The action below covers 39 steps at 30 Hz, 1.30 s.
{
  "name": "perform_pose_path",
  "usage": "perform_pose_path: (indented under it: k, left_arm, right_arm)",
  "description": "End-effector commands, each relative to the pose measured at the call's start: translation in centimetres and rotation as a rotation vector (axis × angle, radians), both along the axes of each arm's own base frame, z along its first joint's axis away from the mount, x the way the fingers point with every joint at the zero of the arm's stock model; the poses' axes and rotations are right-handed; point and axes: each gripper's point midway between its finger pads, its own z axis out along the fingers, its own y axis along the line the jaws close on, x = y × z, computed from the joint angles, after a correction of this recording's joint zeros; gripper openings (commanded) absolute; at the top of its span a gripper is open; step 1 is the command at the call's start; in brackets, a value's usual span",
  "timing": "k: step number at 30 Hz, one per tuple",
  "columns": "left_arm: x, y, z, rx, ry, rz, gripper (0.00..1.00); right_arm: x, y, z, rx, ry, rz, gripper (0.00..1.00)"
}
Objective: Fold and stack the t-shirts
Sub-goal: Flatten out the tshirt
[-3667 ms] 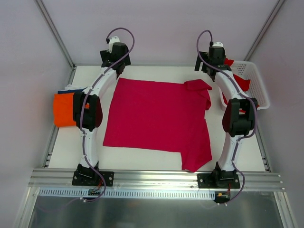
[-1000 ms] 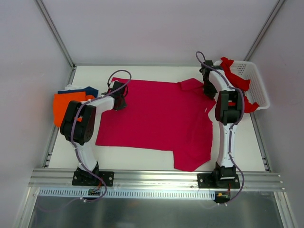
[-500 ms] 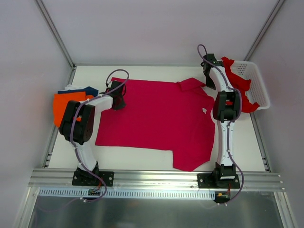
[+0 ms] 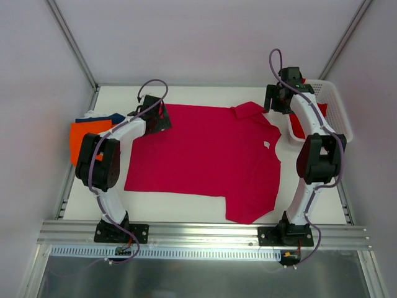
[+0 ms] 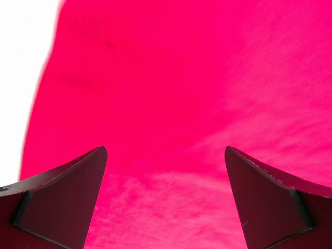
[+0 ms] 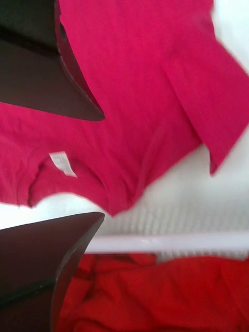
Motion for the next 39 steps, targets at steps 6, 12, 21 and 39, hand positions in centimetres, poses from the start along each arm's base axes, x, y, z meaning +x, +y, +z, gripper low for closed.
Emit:
perform_pose_path:
  k: [6,12,21,39]
  left_arm:
    - [2.5,-0.1,7.5,0.015,-0.150,-0.037,0.99]
    - [-0.6,-1.6,5.3,-0.073,-0.083,-0.035,0.46]
    - [-3.5,-4.5,2.4,-0.045,-0.011,-0.116,0.00]
    - [-6.5,-3.8,2.4,-0.065,0.000,-0.122,0.99]
  right_arm:
    - [-5.9,4.2,2.0,0.240,-0.063,0.044,0.57]
    - [-7.8,3.1,-2.5,0.182,0.083,-0.004,0.00]
    - [-6.1,2.2,-7.3,0.123,0.224,-0.051,0.00]
    - [-1.8,-0.8,-11.3,-0.068,0.343,-0.086,0.01]
